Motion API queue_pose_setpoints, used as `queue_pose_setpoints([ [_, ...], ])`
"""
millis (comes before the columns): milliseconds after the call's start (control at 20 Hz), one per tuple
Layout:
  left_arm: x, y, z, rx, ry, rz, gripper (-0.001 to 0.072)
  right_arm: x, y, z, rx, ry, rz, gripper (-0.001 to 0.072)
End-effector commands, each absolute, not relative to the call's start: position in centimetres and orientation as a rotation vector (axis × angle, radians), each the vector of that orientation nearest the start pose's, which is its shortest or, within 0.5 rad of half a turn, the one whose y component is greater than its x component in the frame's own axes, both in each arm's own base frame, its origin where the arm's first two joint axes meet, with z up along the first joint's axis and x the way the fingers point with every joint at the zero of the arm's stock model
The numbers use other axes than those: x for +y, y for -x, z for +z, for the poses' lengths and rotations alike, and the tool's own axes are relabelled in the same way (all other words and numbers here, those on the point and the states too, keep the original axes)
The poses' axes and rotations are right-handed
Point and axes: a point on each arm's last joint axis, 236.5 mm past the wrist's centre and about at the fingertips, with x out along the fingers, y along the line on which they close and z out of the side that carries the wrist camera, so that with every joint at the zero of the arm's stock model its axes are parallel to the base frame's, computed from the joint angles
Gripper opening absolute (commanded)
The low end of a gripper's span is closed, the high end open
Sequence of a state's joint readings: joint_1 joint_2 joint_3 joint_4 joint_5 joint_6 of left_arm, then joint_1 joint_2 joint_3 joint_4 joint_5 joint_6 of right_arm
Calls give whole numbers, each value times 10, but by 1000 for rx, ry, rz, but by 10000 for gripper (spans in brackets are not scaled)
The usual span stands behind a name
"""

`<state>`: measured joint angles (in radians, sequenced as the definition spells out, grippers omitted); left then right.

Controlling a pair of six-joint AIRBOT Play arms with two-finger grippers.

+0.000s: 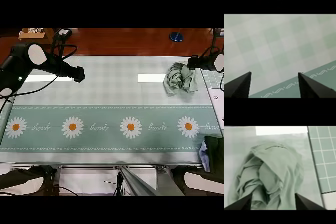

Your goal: Fold the shirts.

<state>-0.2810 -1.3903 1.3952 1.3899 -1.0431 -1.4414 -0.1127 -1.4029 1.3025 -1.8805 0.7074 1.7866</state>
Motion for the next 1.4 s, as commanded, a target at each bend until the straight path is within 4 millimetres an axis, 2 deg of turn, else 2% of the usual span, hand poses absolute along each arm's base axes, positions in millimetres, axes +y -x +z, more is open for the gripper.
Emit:
queue_pose_setpoints([
  [0,-179,-433,78,1011,-25,-455,720,-141,-512,22,836,29,-346,589],
  [150,-186,-429,89,995,12,-478,720,-140,-524,-21,874,30,-325,590],
  [450,-185,-426,88,1007,9,-480,720,-136,-548,-59,834,38,-278,577],
  [500,-185,-425,87,1012,9,-481,720,-135,-550,-66,834,38,-273,502],
  [550,-185,-425,87,1013,8,-481,720,-134,-552,-69,828,37,-268,384],
  [600,-185,-425,87,1013,8,-481,720,-134,-555,-67,816,38,-264,178],
  [650,-185,-425,87,1013,8,-481,720,-133,-558,-58,795,37,-263,37],
  [700,-185,-425,87,1012,8,-481,720,-131,-562,-41,759,41,-259,37],
  [800,-185,-425,91,1002,8,-482,720,-127,-569,14,645,57,-250,37],
  [900,-185,-428,112,956,8,-486,720,-123,-562,89,514,57,-255,37],
  [1000,-184,-431,152,879,7,-494,720,-113,-542,180,353,70,-251,37],
  [1100,-181,-428,203,795,-2,-503,720,-89,-507,272,182,96,-224,36],
  [1200,-175,-413,254,721,-18,-514,720,-58,-458,355,10,99,-178,36],
  [1250,-170,-401,278,690,-27,-519,720,-41,-430,389,-66,93,-149,36],
  [1350,-159,-375,314,641,-60,-512,720,-12,-379,433,-161,54,-78,36],
])
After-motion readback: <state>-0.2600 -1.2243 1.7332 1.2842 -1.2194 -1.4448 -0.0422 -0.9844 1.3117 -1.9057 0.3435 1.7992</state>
